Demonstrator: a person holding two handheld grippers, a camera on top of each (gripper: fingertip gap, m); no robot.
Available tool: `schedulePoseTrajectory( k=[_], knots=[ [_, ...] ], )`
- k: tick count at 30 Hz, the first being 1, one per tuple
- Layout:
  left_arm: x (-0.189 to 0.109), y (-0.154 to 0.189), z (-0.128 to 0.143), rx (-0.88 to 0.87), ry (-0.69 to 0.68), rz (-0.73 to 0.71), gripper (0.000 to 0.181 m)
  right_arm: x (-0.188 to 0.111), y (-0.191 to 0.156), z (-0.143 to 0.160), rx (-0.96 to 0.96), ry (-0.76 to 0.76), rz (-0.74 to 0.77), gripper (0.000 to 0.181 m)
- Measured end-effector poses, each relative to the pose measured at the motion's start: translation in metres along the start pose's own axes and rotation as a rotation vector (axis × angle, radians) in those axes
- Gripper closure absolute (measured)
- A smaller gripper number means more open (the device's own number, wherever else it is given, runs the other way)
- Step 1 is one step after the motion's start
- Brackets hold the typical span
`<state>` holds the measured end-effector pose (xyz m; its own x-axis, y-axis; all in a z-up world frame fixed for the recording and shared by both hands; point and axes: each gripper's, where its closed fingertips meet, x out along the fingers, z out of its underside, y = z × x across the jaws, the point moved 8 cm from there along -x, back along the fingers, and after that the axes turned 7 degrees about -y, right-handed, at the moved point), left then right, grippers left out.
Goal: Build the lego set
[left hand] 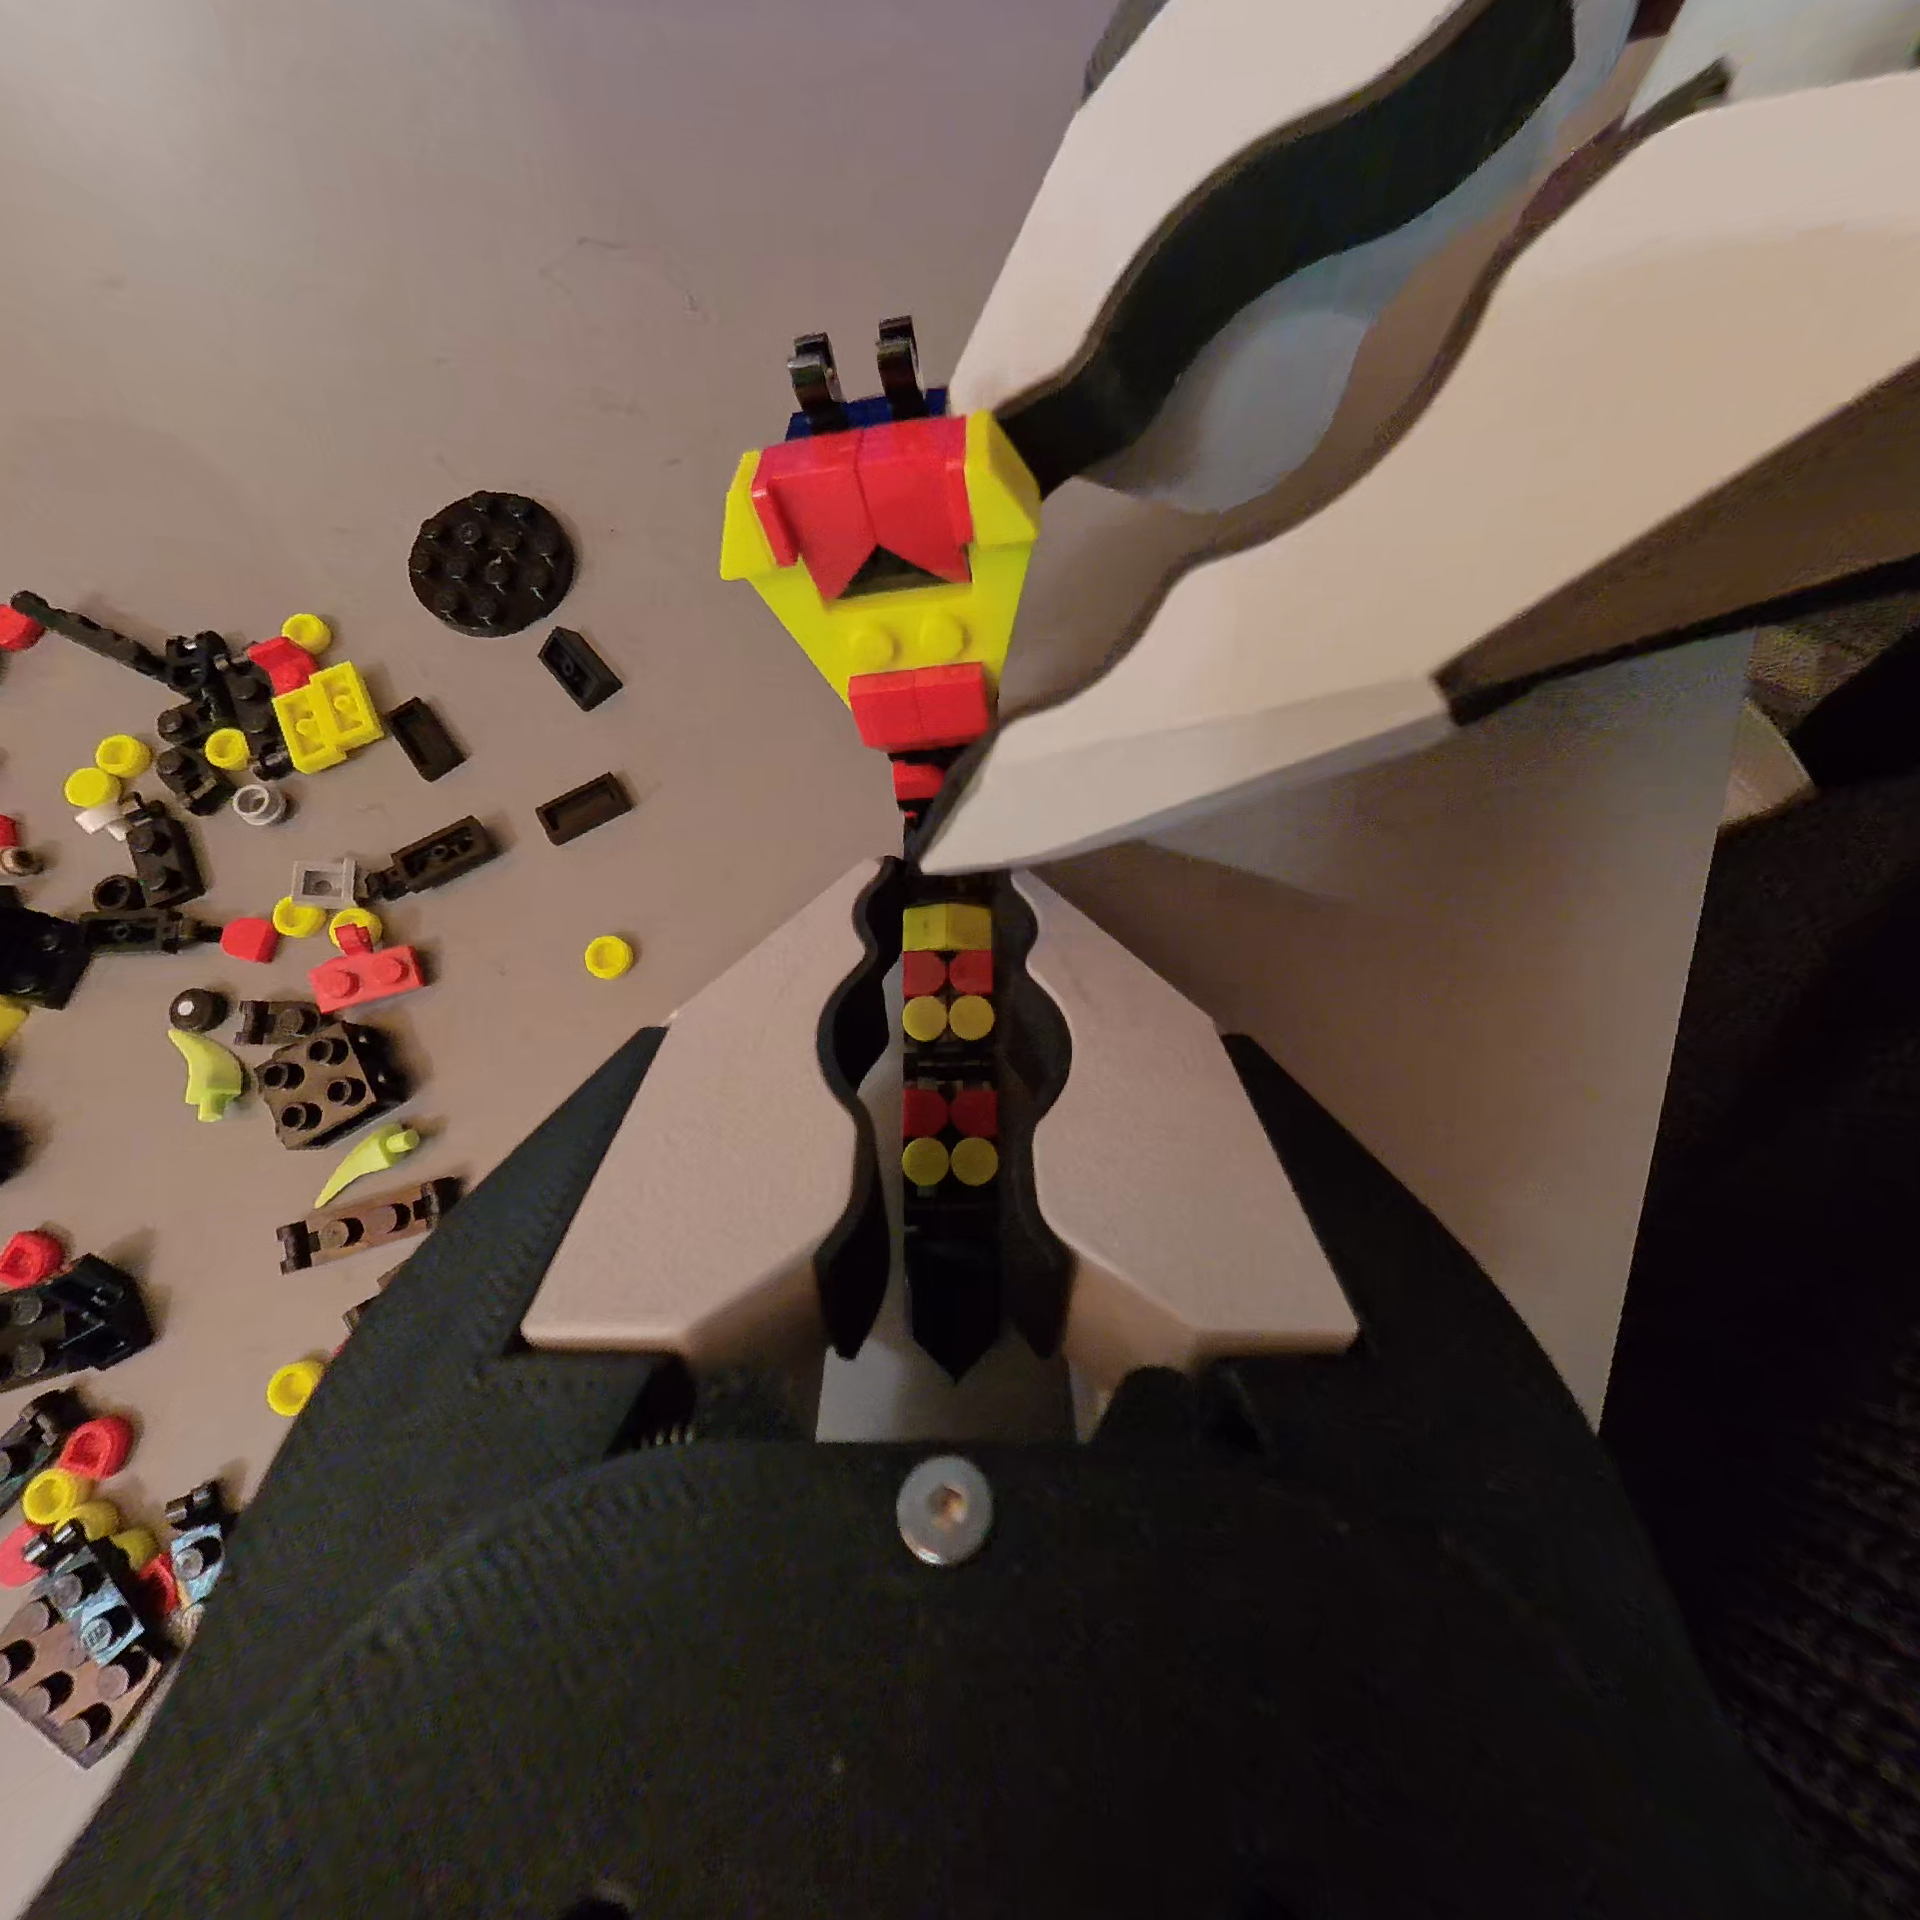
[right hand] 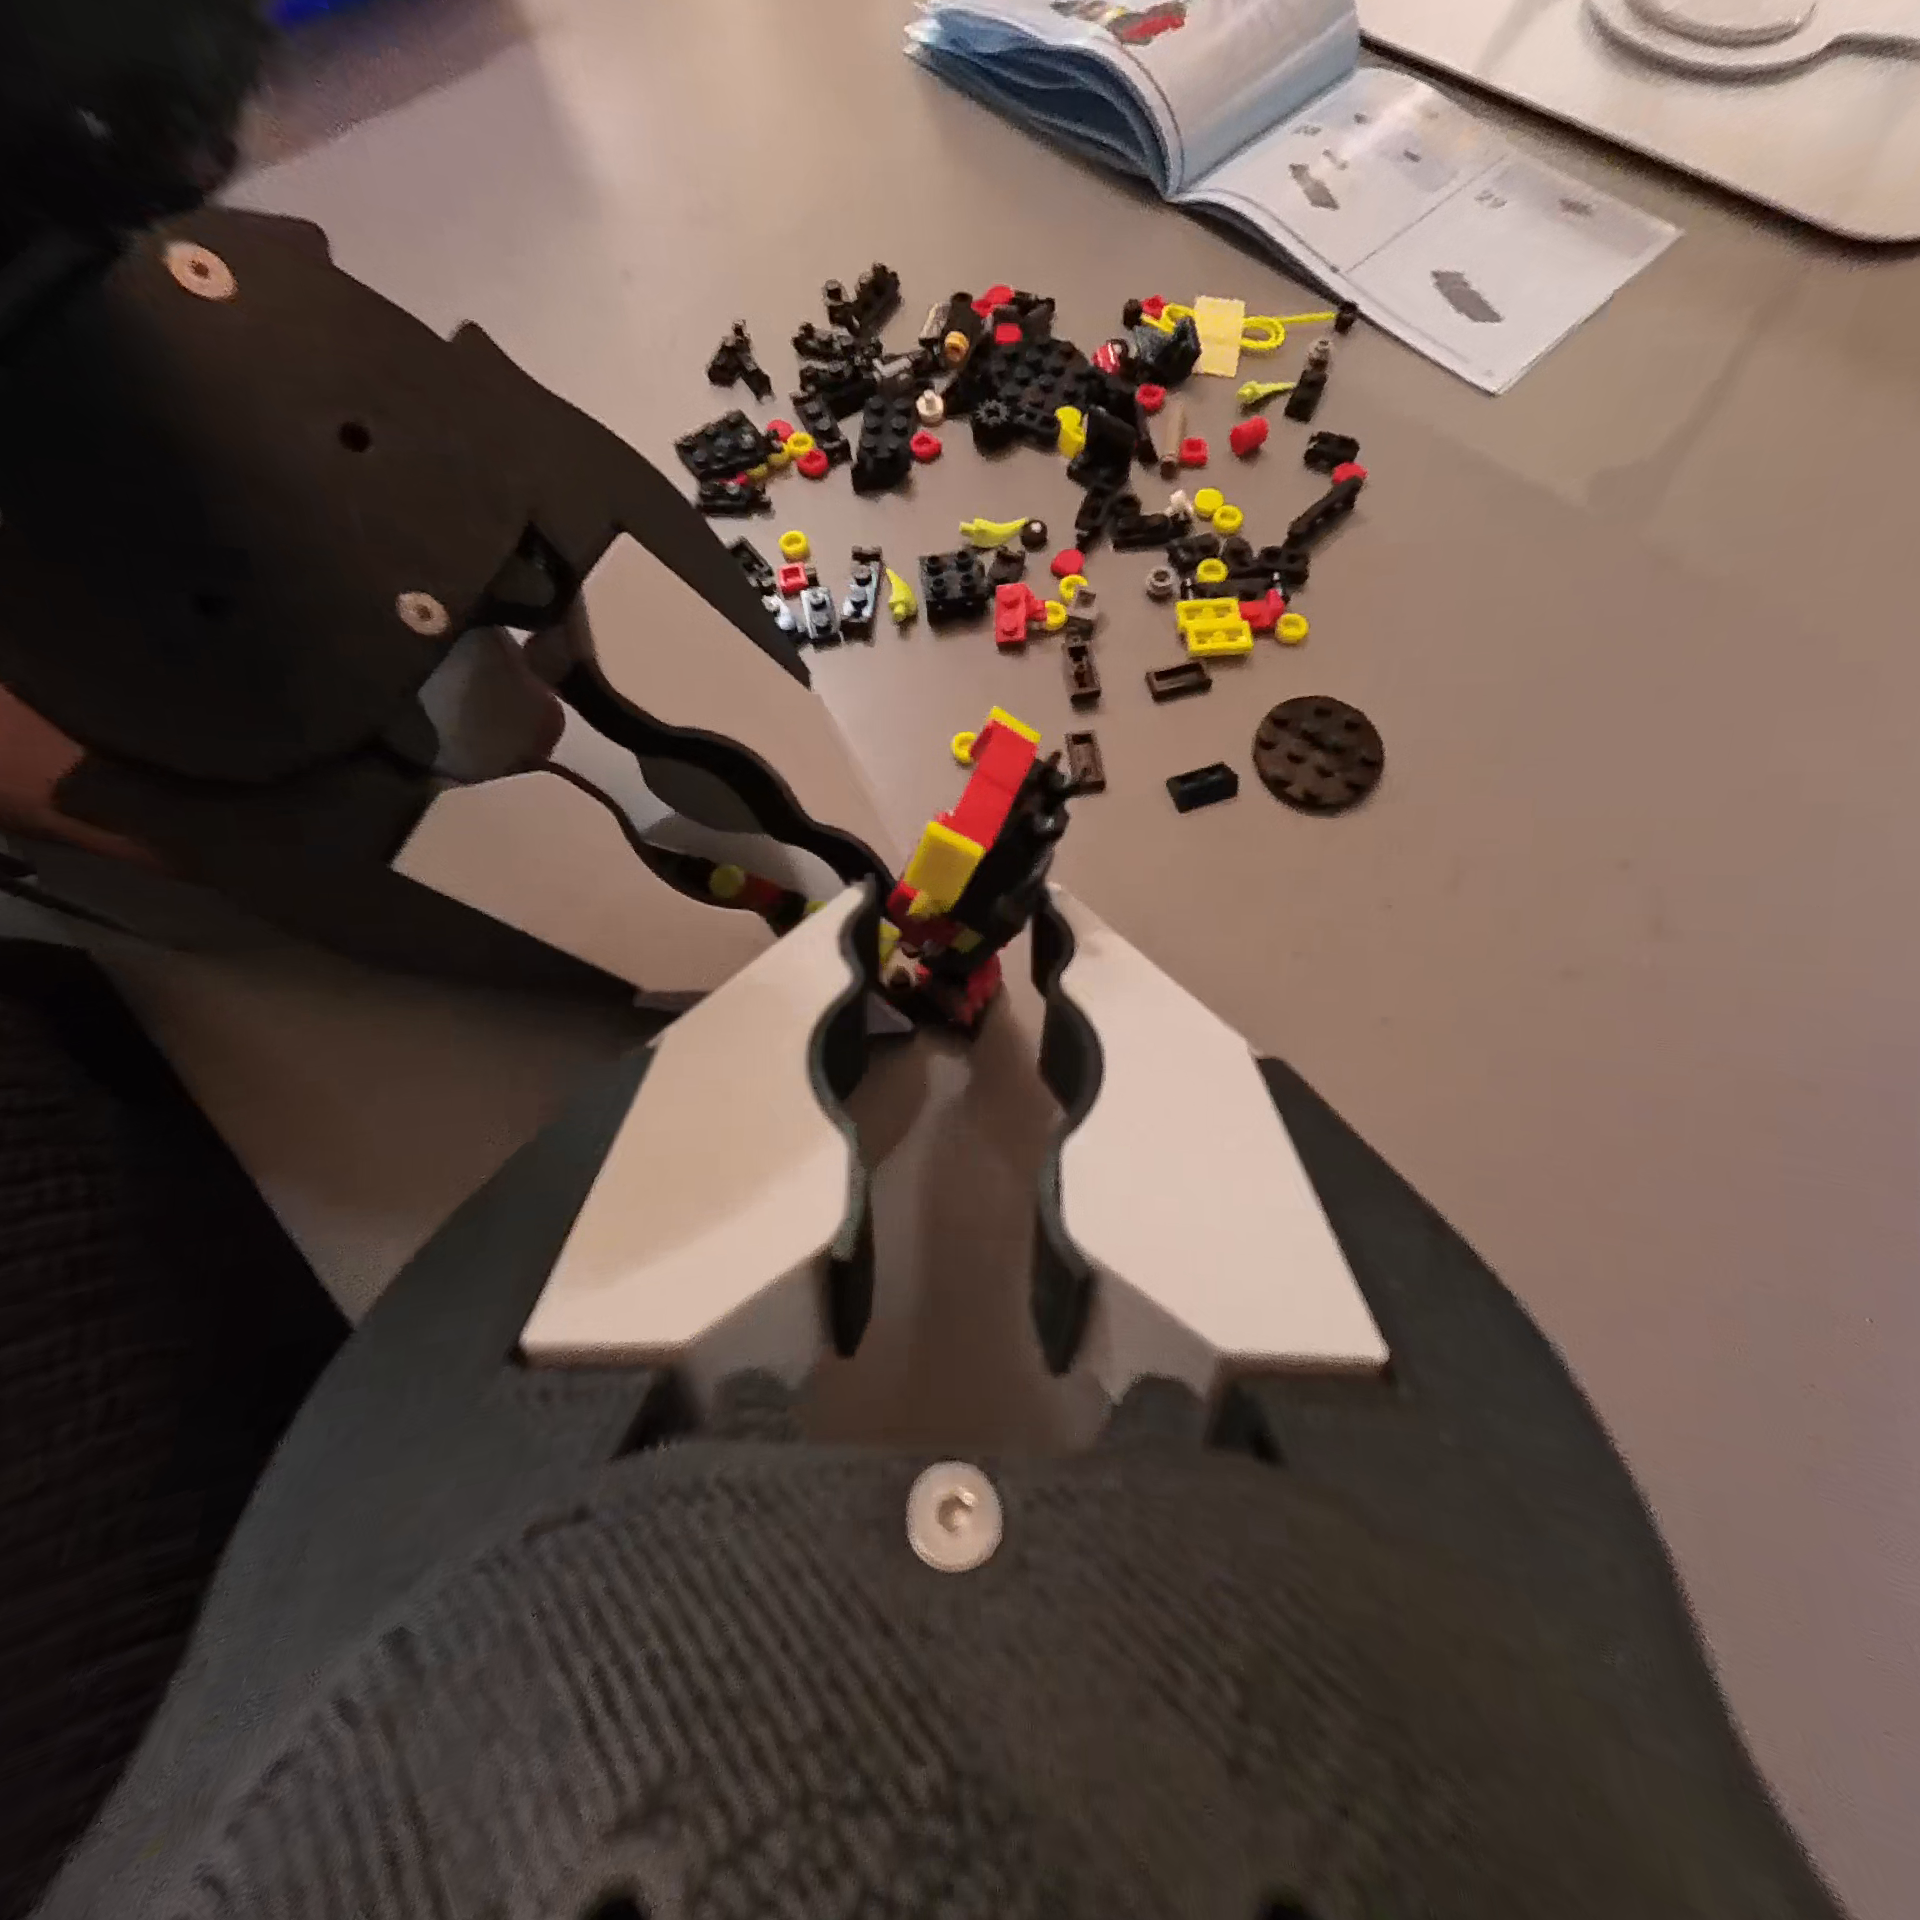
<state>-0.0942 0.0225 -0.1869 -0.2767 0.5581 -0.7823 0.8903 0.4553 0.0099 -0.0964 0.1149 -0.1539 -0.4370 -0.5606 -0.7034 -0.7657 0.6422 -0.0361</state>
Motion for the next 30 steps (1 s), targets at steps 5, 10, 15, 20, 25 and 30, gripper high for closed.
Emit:
schedulePoseTrajectory(
  k=[5, 10, 15, 20, 25, 30],
  knots=[
    [0.0, 0.0, 0.0, -0.007, 0.0, 0.002, 0.165, 0.0004, 0.0005, 0.0012, -0.019, -0.023, 0.011, 0.159],
    [0.0002, 0.0008, -0.0001, -0.001, -0.001, -0.007, 0.165, -0.0003, -0.0019, 0.0004, -0.094, -0.052, 0.072, 0.16],
    [0.0004, 0.0004, -0.0002, -0.009, 0.0, -0.001, 0.164, -0.0011, -0.0032, 0.0001, -0.137, -0.072, 0.119, 0.161],
    [0.0006, 0.0003, -0.0003, -0.011, -0.001, 0.001, 0.164, -0.0006, -0.0063, -0.0008, -0.203, -0.093, 0.177, 0.16],
    [0.0008, 0.0003, -0.0003, -0.013, -0.001, 0.004, 0.164, -0.0004, -0.0072, -0.0008, -0.215, -0.094, 0.184, 0.16],
    [0.0007, -0.0004, -0.0002, -0.024, 0.0, 0.02, 0.165, -0.0047, -0.0013, -0.0027, -0.068, -0.013, 0.092, 0.133]
  ],
)
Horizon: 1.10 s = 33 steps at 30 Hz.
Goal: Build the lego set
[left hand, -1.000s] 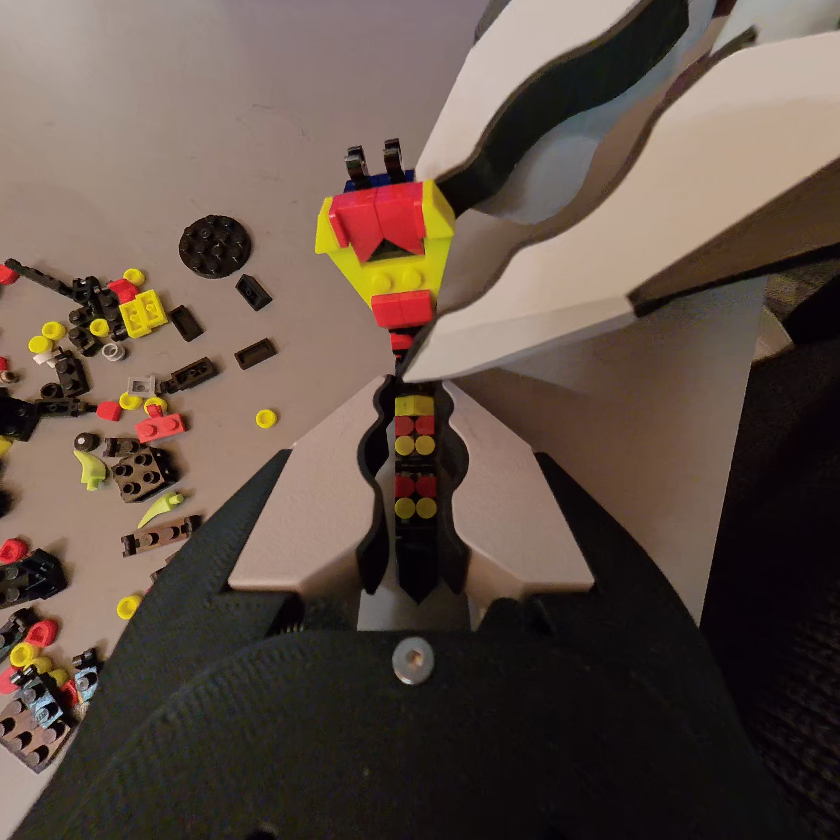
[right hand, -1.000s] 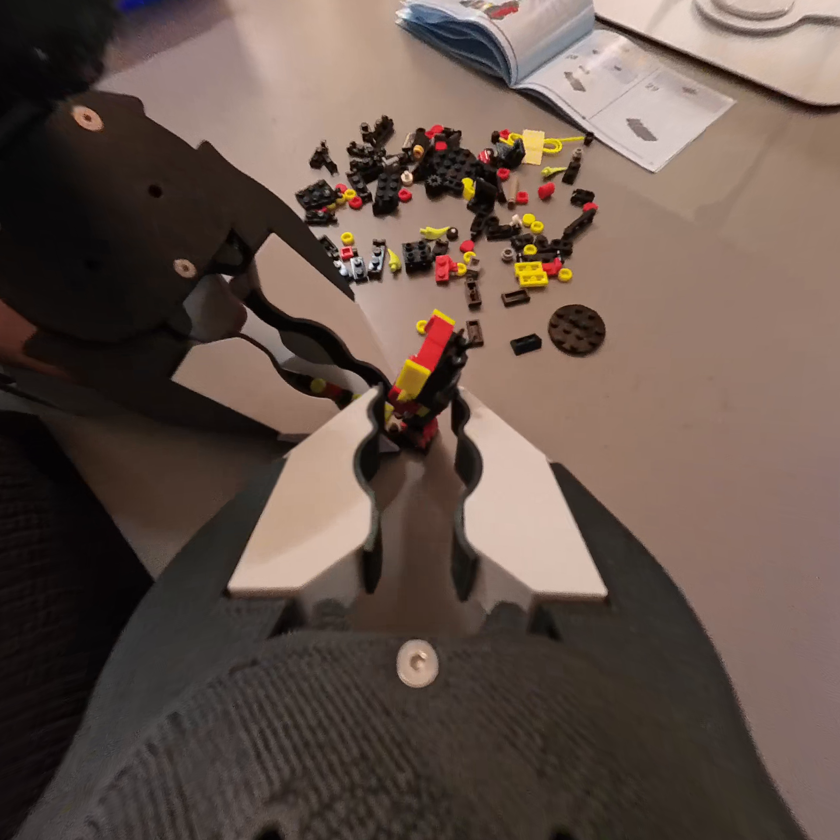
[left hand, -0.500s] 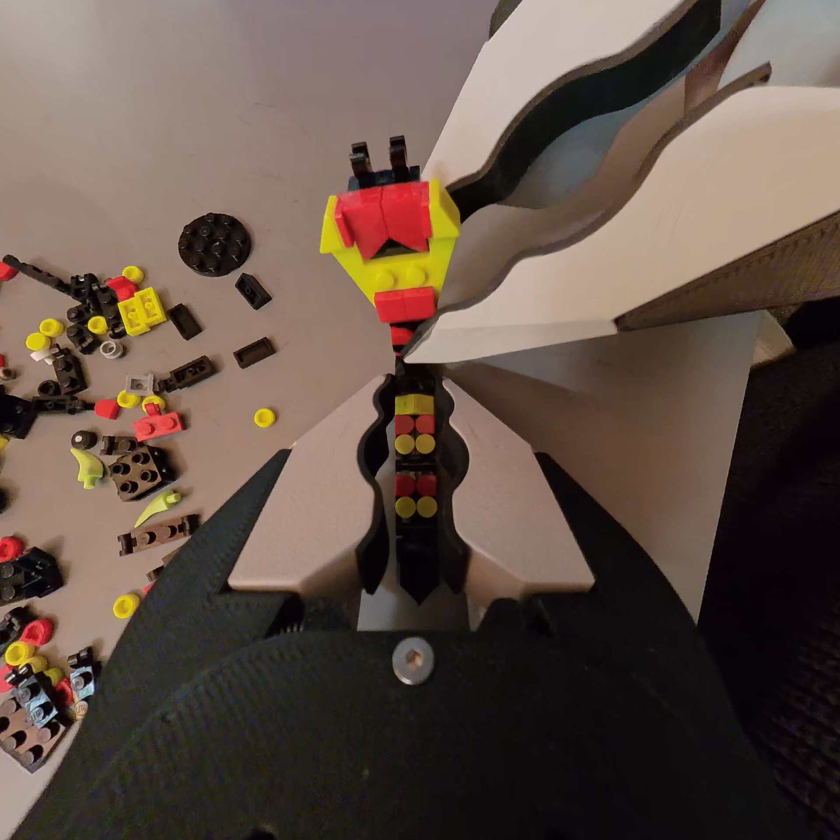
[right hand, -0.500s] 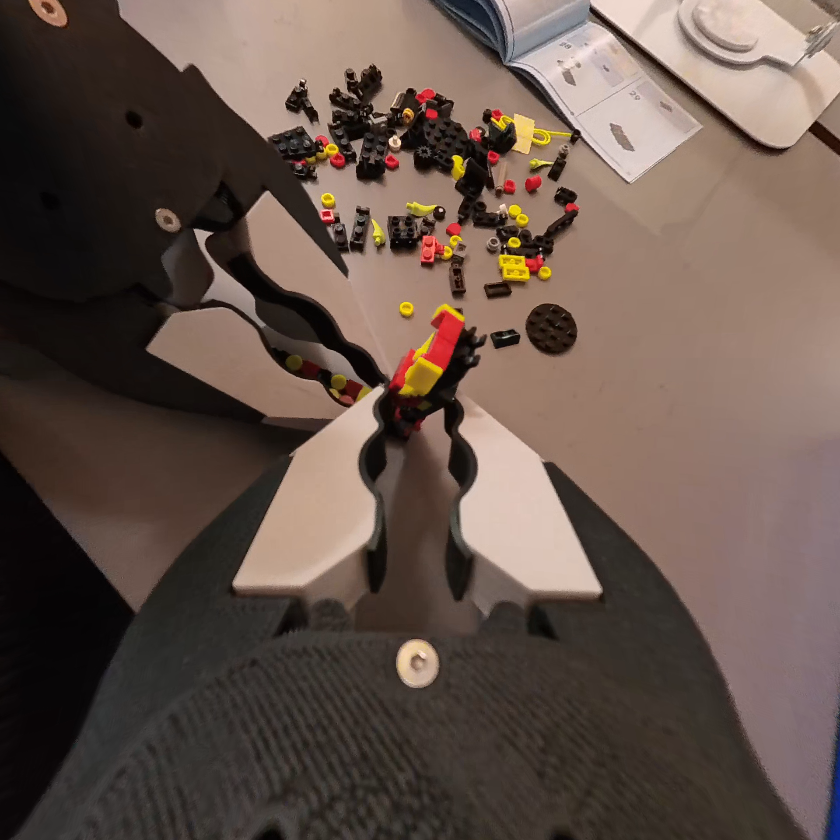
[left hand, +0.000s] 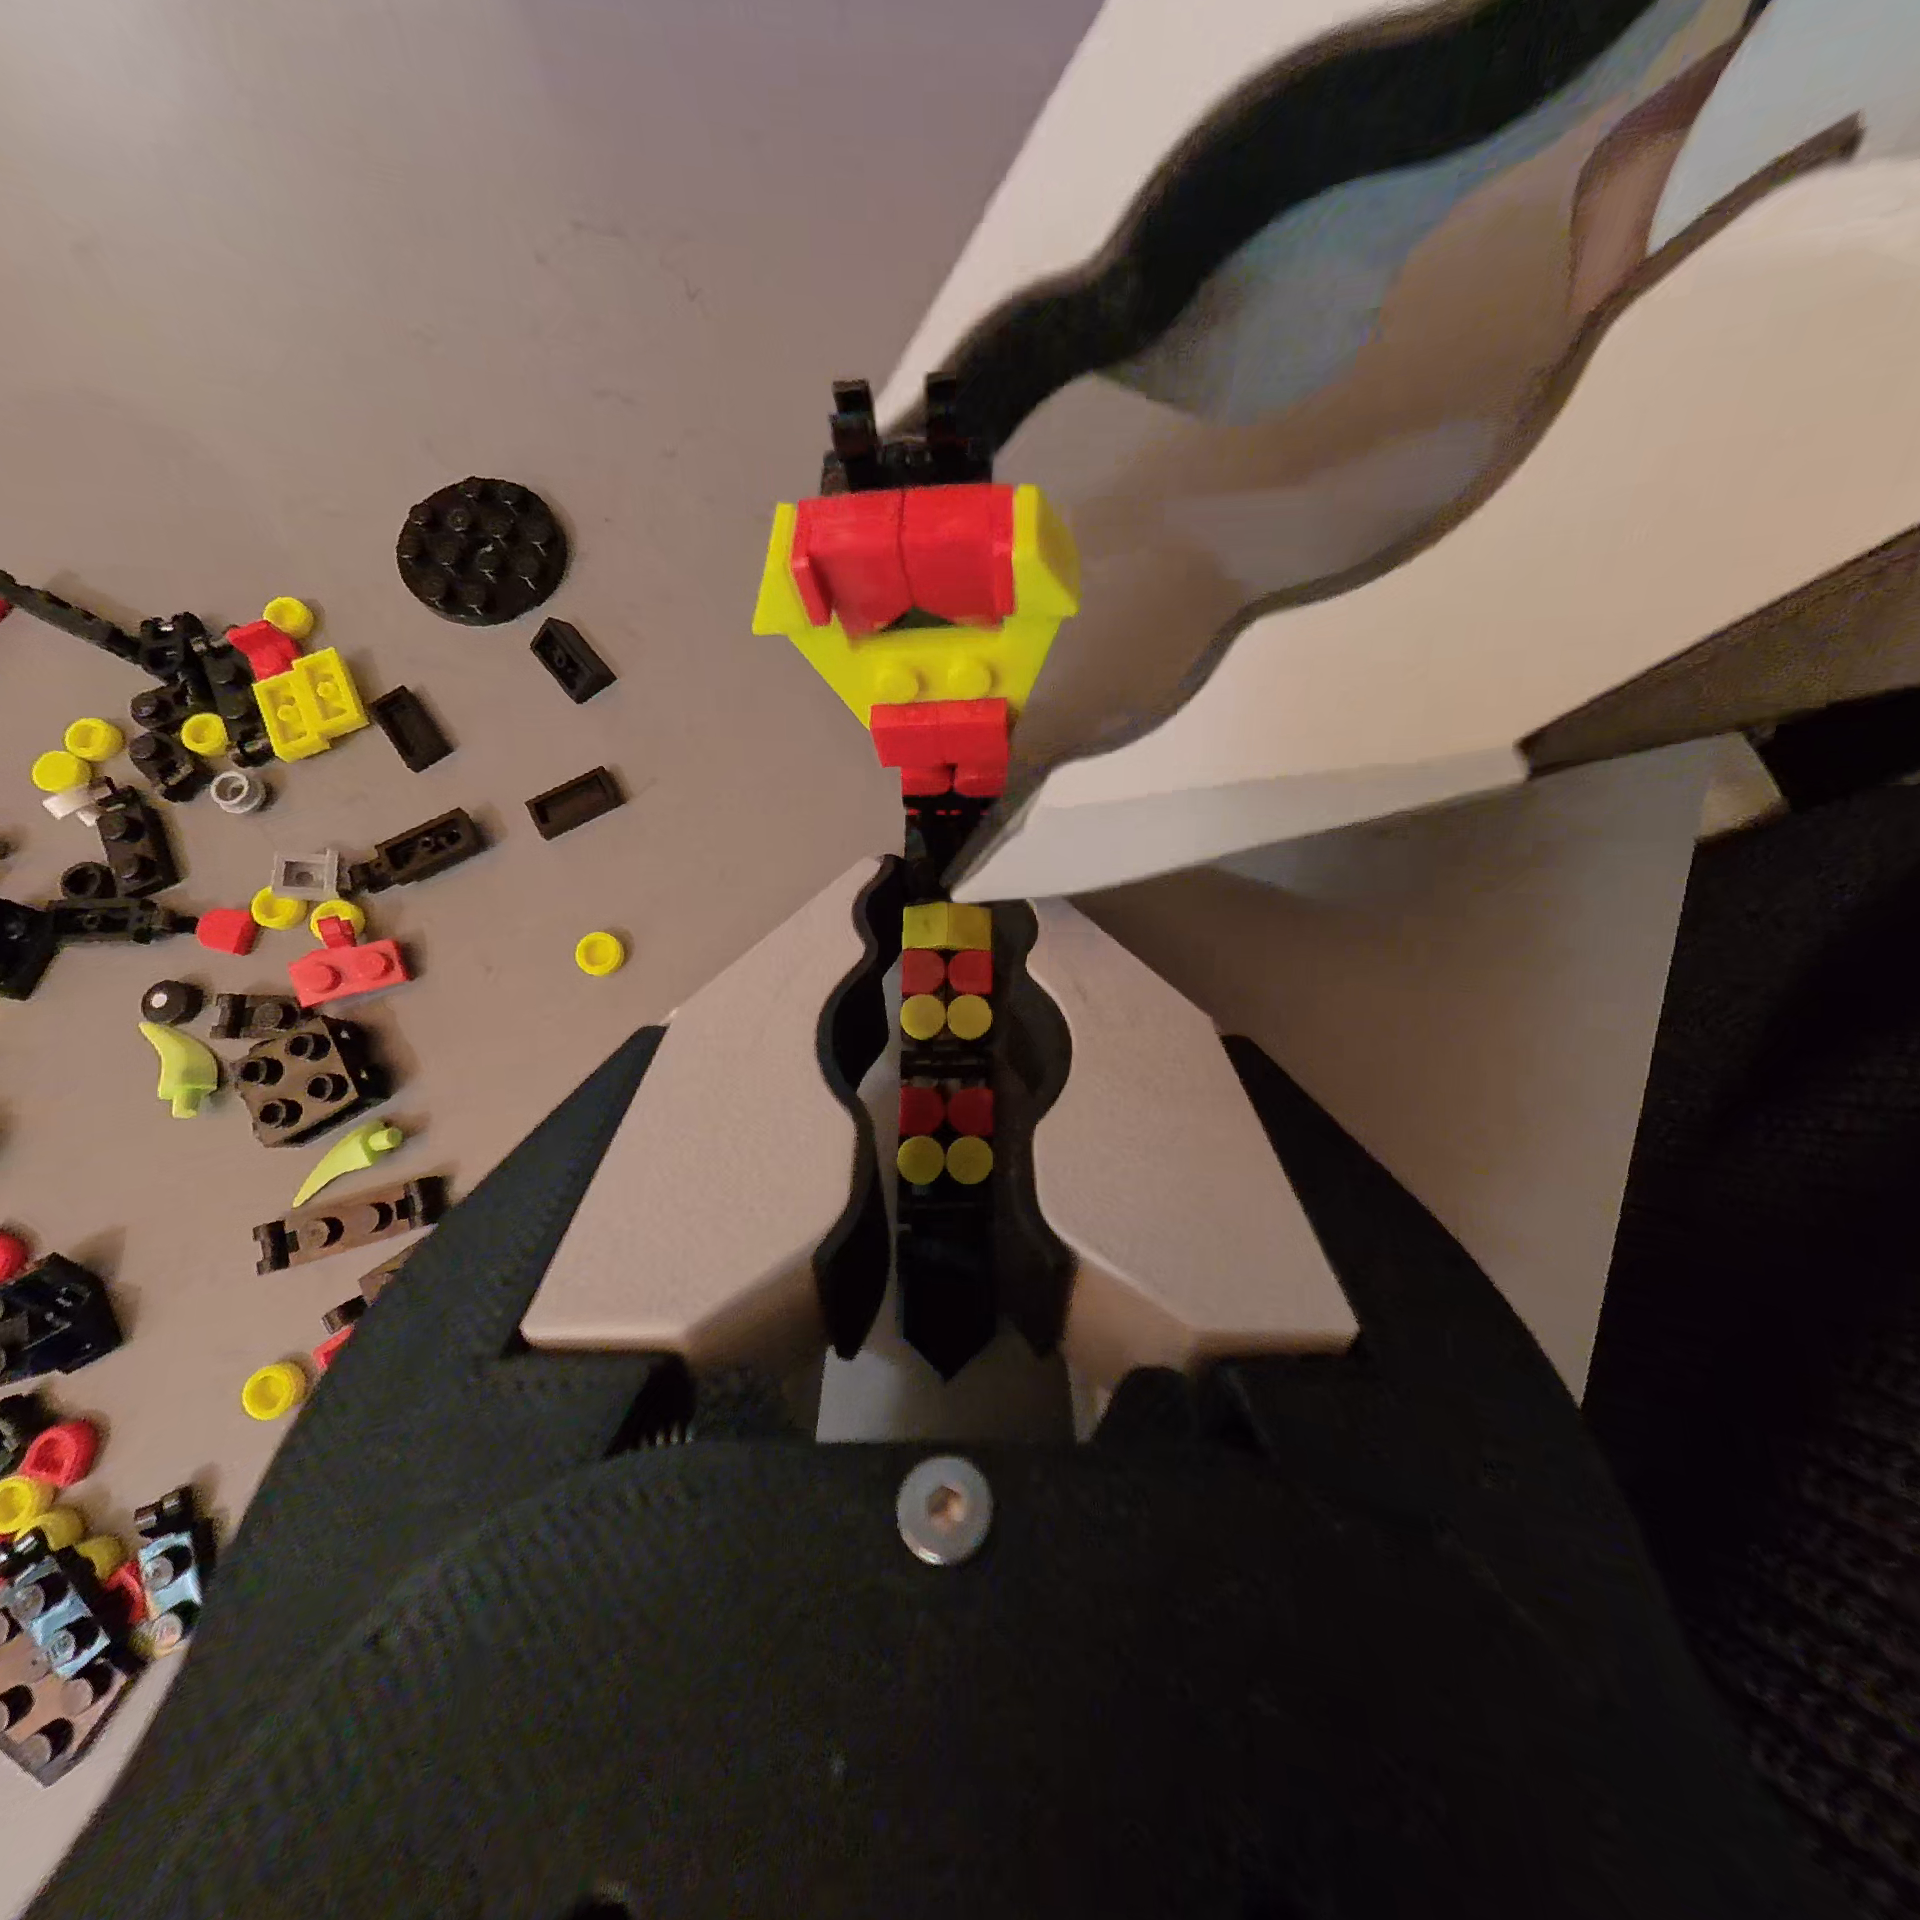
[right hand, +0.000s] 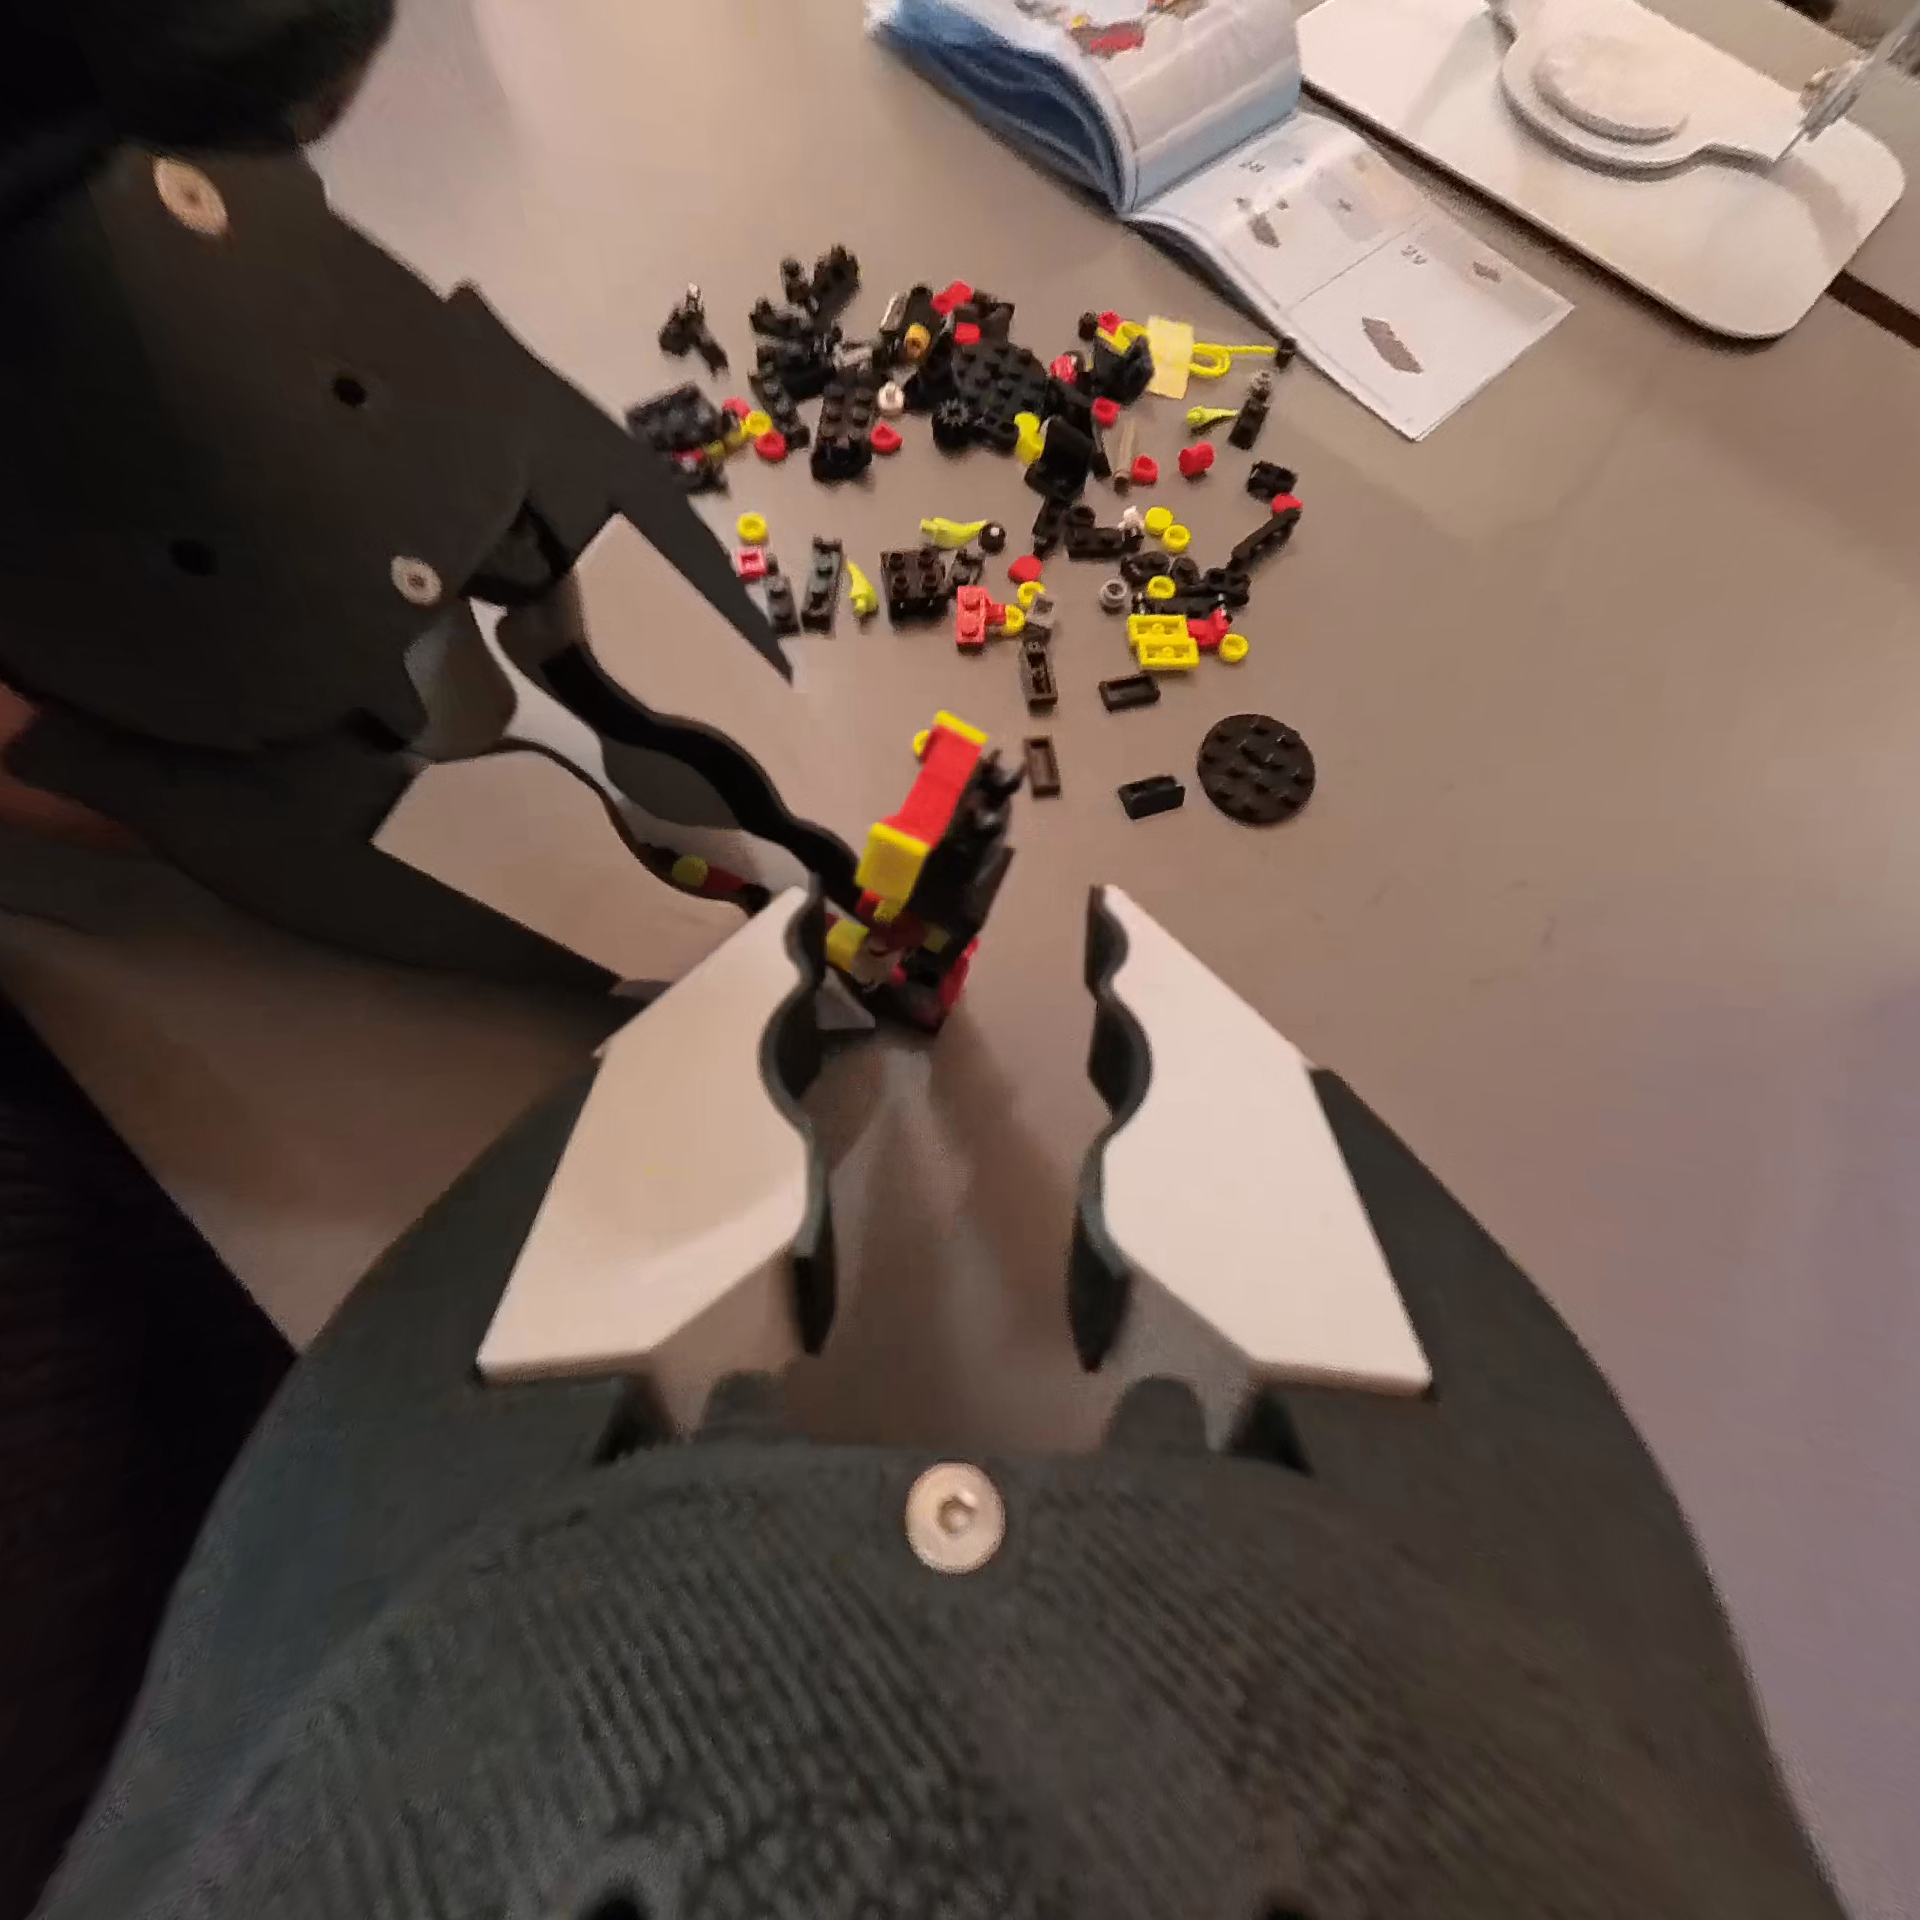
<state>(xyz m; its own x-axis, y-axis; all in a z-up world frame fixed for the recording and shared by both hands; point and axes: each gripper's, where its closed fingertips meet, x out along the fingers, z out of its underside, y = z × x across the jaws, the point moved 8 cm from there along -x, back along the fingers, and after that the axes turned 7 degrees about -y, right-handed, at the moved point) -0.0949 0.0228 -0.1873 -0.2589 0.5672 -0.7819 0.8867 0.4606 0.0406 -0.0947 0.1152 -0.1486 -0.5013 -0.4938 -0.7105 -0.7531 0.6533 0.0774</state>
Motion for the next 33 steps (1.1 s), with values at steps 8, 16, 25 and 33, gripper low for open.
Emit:
schedulePoseTrajectory(
  k=[8, 16, 25, 33],
  knots=[
    [0.0001, 0.0, 0.0, 0.0, 0.0, 0.001, 0.165, -0.0003, 0.0035, -0.0018, 0.136, 0.043, -0.081, 0.147],
    [0.0004, 0.0008, -0.0002, 0.009, -0.001, -0.011, 0.165, -0.0008, -0.0003, -0.0041, 0.113, 0.03, -0.089, 0.159],
    [0.0007, 0.0013, -0.0007, 0.014, 0.0, -0.021, 0.164, -0.0012, -0.0046, -0.0062, -0.003, -0.014, 0.0, 0.159],
    [0.0008, 0.0012, -0.0013, 0.013, 0.002, -0.023, 0.164, -0.0019, -0.002, -0.0054, 0.024, -0.011, 0.002, 0.16]
  ],
)
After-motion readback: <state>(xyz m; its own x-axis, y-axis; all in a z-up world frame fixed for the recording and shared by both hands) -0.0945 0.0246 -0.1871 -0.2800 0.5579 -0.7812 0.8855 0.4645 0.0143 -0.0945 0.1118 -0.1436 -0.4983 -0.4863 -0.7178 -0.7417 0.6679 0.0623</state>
